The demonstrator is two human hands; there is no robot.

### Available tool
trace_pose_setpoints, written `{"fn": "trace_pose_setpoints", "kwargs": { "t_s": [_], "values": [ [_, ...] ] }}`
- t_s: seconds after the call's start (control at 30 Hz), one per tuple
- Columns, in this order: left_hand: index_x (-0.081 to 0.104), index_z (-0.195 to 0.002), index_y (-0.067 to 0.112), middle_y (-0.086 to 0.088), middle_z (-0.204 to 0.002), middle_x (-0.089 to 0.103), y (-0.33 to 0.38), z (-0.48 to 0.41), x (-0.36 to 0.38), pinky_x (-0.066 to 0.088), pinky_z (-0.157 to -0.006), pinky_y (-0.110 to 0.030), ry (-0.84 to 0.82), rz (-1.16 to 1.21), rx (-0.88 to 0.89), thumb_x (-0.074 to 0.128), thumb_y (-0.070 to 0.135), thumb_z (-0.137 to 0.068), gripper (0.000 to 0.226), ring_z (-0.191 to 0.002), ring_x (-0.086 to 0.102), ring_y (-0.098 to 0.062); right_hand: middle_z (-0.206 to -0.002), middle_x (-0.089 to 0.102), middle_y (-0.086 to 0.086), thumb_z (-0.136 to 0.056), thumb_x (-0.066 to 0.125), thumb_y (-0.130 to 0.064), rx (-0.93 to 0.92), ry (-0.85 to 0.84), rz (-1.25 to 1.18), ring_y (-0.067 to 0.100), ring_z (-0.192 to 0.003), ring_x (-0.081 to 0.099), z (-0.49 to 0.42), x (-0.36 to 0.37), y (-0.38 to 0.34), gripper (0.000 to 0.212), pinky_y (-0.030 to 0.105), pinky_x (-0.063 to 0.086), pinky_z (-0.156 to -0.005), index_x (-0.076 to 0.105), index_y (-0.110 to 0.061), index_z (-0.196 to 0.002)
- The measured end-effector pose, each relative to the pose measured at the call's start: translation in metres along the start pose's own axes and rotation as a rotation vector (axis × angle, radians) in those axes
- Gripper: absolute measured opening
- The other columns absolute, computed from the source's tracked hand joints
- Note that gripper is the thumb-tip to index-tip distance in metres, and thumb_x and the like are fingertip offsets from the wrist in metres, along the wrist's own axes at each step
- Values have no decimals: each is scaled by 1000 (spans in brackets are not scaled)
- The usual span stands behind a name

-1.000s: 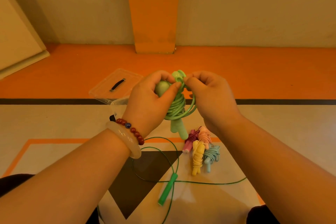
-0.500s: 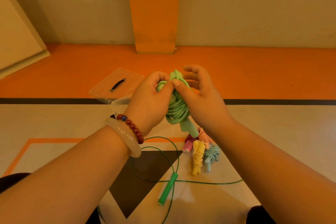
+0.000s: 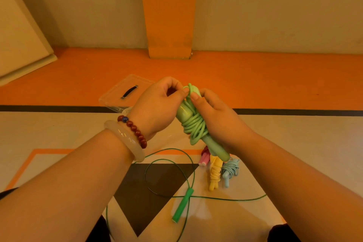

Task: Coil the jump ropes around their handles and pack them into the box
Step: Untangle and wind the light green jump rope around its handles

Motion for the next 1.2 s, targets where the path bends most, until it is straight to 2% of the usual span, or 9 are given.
{"fn": "trace_pose_setpoints", "kwargs": {
  "t_s": [0.13, 0.27, 0.43, 0.7, 0.87, 0.97, 1.07, 1.13, 1.2],
  "values": [
    [56, -77, 19, -1, -77, 58, -4, -4, -7, 51, -76, -46, 6, 15, -70, 53, 24, -97, 21, -74, 54, -20, -78, 66, -14, -80, 47, -61, 1, -73, -39, 1, -74, 65, 2, -4, -1, 42, 20, 50, -64, 59, -27, -101],
    [57, -80, 13, 0, -70, 54, -5, -6, -14, 36, -48, -18, -23, 278, -218, 48, 15, -99, 21, -59, 48, -7, -89, 72, -4, -74, 53, -63, 9, -78, 5, 14, -81, 70, 1, -11, 6, 41, 38, 56, -74, 62, -33, -100],
    [46, -81, 16, 3, -61, 46, -10, -6, -11, 27, -47, -20, -308, 473, -386, 43, 17, -99, 19, -51, 30, -8, -80, 72, -5, -89, 48, -52, 40, -79, 57, 11, -74, 69, 5, -14, 9, 30, 29, 53, -66, 66, -28, -93],
    [37, -70, 15, 2, -44, 30, -10, -5, -11, 23, -48, -18, -9, 733, -530, 43, 9, -100, 30, -29, 35, -5, -88, 71, 4, -84, 42, -60, 44, -137, 107, 20, -81, 68, 7, -6, 15, 45, 40, 53, -79, 66, -23, -94],
    [46, -79, 19, 5, -55, 49, -13, -4, -14, 32, -48, -17, -209, 552, -546, 66, 29, -79, 22, -48, 32, -5, -88, 72, -2, -86, 43, -58, 110, -123, 91, 15, -83, 69, 7, -14, 26, 37, 36, 53, -80, 67, -31, -93],
    [58, -93, 19, 4, -82, 70, -12, -1, -14, 48, -75, -27, -266, 347, -416, 68, 34, -67, 32, -76, 58, -10, -88, 72, -2, -90, 45, -58, 154, -33, 56, 17, -85, 68, 7, -24, 35, 34, 44, 53, -86, 67, -32, -94],
    [51, -129, 22, 6, -130, 57, -19, 13, 6, 43, -101, -40, -256, 197, -357, 65, 54, -63, 75, -119, 51, -14, -102, 71, 3, -81, 50, -68, 179, 40, -105, 23, -98, 67, 7, -16, 36, 40, 54, 49, -94, 66, -36, -101],
    [46, -133, 32, 13, -131, 54, -21, 23, 28, 42, -98, -36, -282, 228, -293, 56, 62, -63, 77, -114, 52, -5, -110, 70, 1, -79, 53, -71, 149, 96, -207, 21, -106, 65, 5, -10, 31, 44, 52, 47, -99, 64, -37, -106],
    [50, -120, 44, 17, -118, 62, -21, 30, 45, 48, -94, -34, -257, 361, -220, 52, 59, -73, 49, -104, 60, 0, -112, 68, -5, -80, 48, -74, 127, 129, -196, 15, -108, 63, 5, -5, 25, 42, 47, 45, -100, 62, -43, -105]
  ]
}}
Point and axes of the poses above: each hand's wrist, its own z-axis away from the middle knuckle, its own x-axis out of the palm, y = z × x, the point moved 5 cm from there along -z, towards the middle knuckle
